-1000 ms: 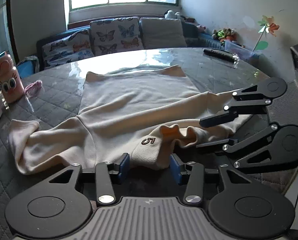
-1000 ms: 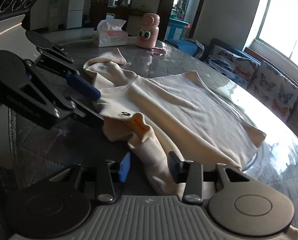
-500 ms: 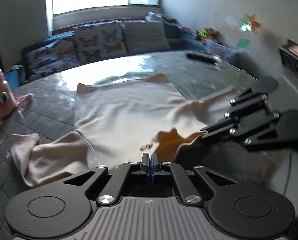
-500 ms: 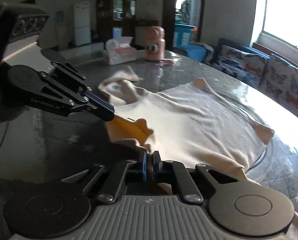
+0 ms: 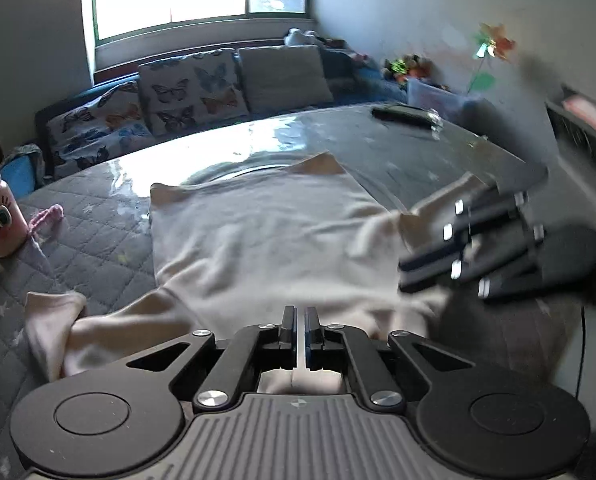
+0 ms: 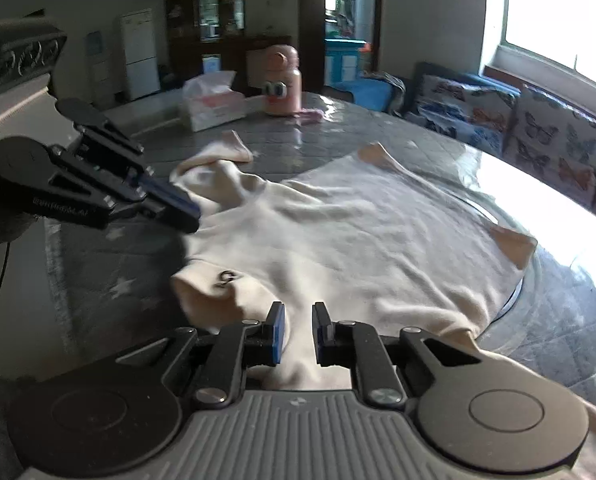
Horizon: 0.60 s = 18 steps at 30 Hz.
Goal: Fold clothes
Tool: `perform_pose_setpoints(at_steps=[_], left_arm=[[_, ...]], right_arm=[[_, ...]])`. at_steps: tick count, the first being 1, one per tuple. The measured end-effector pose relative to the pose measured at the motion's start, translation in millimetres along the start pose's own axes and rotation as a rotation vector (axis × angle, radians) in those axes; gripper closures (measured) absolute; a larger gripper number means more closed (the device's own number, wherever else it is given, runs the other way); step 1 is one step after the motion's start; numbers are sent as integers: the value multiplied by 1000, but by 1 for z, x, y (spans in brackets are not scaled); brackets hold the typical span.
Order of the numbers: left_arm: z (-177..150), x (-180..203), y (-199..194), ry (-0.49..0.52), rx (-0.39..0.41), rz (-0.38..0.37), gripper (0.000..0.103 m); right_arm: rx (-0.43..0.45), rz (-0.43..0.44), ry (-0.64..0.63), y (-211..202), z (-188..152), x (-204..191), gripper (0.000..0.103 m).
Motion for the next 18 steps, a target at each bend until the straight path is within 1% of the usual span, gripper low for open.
perform_pose_setpoints(at_steps=[3, 5, 6, 9, 13, 15, 18], left_arm=[[1, 5, 24, 11, -7, 5, 99], [-6, 9, 38, 9, -27, -16, 98], [-11, 10, 44, 7, -46, -24, 98], [-23, 15, 51, 18, -75, -42, 97], [-30, 21, 45, 28, -87, -84, 97], [-30, 24, 43, 52, -89, -84, 97], [-28, 20, 42, 40, -99, -95, 97]], right_arm=[[-42, 18, 10, 13, -10, -4, 88], [-77, 38, 1, 15, -20, -10, 85], [-90, 40, -9, 14, -24, -11, 82], [-80, 33, 2, 4, -23, -7, 78], [-13, -62, 66, -4, -7, 24, 77], [-4, -110, 117, 3, -3, 45, 76], [-17, -157, 165, 14, -6, 69, 72]])
Point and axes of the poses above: each gripper's, at about its wrist camera, not at the fingertips, and y roughly the way its jaws point, x to its right, z to its top, the point moved 8 cm from there along y, roughly the way its jaws point, and after that the axes turned 3 degrees about z, right-handed, at the moved point
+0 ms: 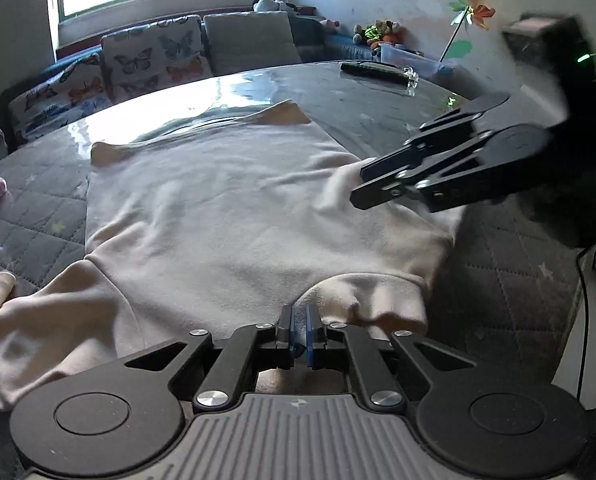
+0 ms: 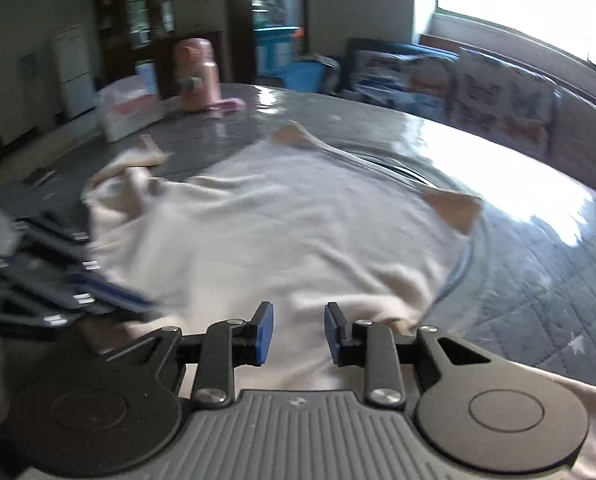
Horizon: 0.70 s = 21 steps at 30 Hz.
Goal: Fold clothes
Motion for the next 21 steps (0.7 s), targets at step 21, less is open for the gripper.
perform_pose_setpoints(at_steps=[21], left_arm=[[81, -137, 67, -218, -22, 225, 87]], right_arm=[[-88, -39, 61, 30, 15, 49, 68]])
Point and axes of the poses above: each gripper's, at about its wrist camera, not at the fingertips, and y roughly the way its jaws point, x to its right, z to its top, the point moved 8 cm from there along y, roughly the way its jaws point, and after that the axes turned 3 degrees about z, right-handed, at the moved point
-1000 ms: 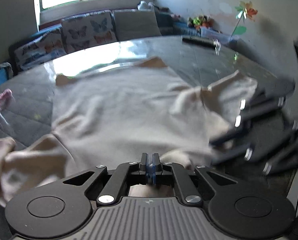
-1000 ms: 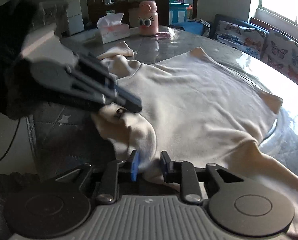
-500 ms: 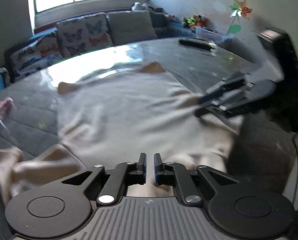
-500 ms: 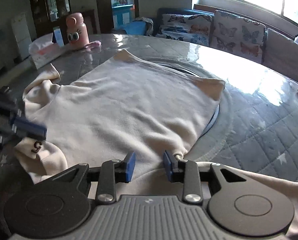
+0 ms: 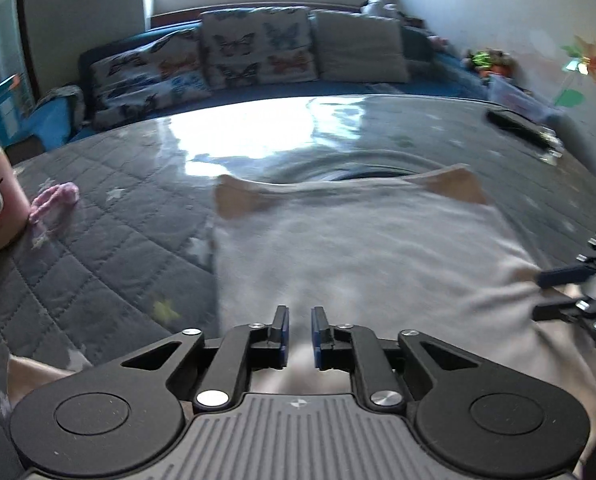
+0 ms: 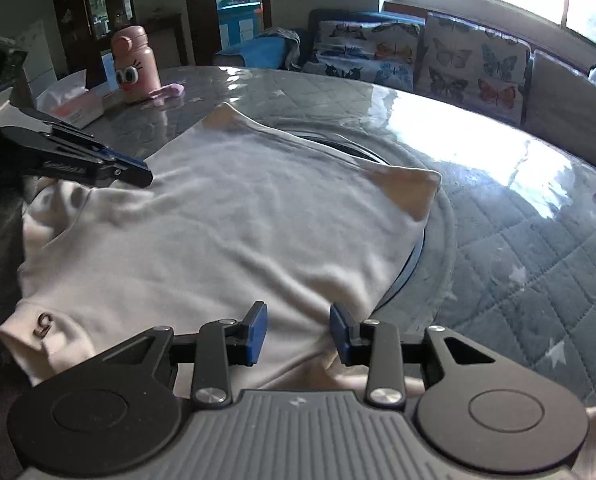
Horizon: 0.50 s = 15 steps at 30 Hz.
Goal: Fold clothes
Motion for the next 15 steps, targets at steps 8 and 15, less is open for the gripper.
perform_pose_setpoints(at_steps=[8, 15], left_arm=[[29, -33, 25, -52, 15, 88, 80], [50, -45, 44, -96, 45, 106, 73]], right_arm=[[35, -70, 41, 19, 37, 36, 68], [69, -124, 190, 51, 68, 89, 70]])
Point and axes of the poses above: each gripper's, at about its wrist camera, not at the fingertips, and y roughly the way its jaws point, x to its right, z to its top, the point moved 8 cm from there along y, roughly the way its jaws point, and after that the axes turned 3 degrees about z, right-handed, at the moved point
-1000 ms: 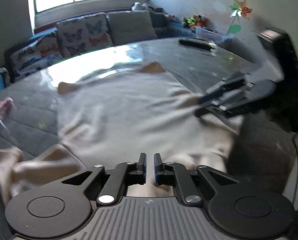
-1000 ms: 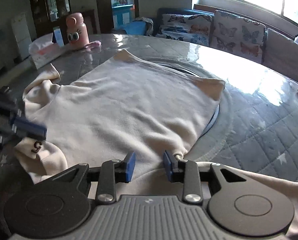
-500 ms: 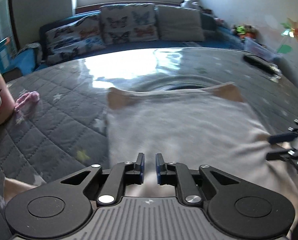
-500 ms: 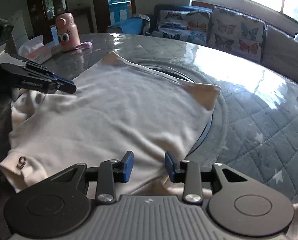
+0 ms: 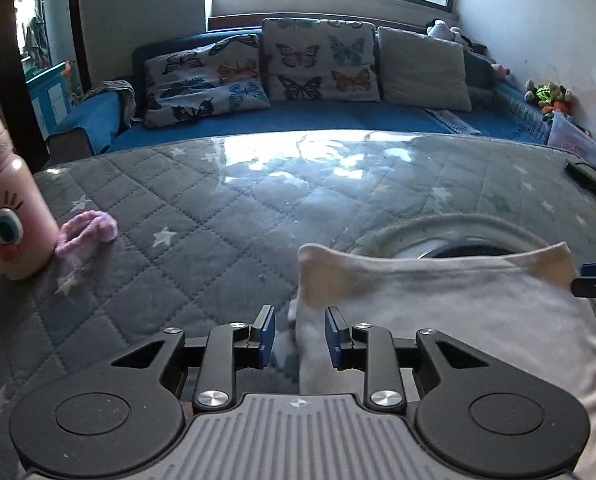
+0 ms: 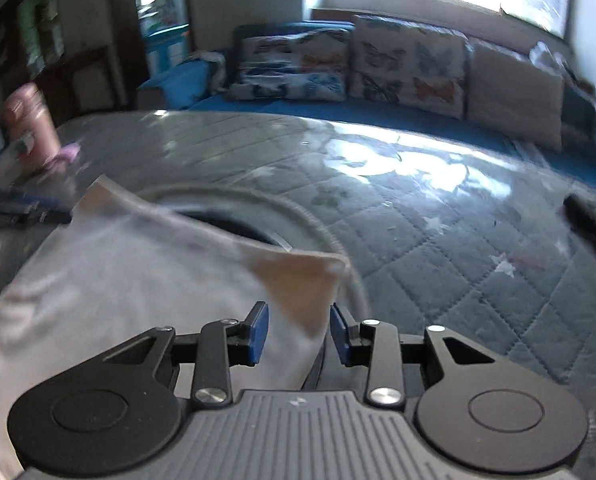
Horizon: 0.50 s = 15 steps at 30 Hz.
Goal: Fold clothes
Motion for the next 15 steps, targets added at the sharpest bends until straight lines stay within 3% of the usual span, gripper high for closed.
perform_pose_setpoints(at_steps=[2, 4, 7, 12, 15], left_arm=[[1, 2, 6, 9, -4, -4, 74], [2, 4, 11, 12, -5, -14, 90], [3, 6, 11, 26, 21, -4, 94], [6, -6, 15, 16, 47, 50, 94], [6, -9, 17, 4, 40, 49, 92]], right_arm=[[-5, 4, 23, 9, 2, 5, 72], [-9, 11, 20, 16, 5, 6, 88], [5, 1, 0, 20, 13, 5, 99], [34, -8, -3, 30, 29, 4, 99], [29, -26, -14, 35, 32, 3, 92]])
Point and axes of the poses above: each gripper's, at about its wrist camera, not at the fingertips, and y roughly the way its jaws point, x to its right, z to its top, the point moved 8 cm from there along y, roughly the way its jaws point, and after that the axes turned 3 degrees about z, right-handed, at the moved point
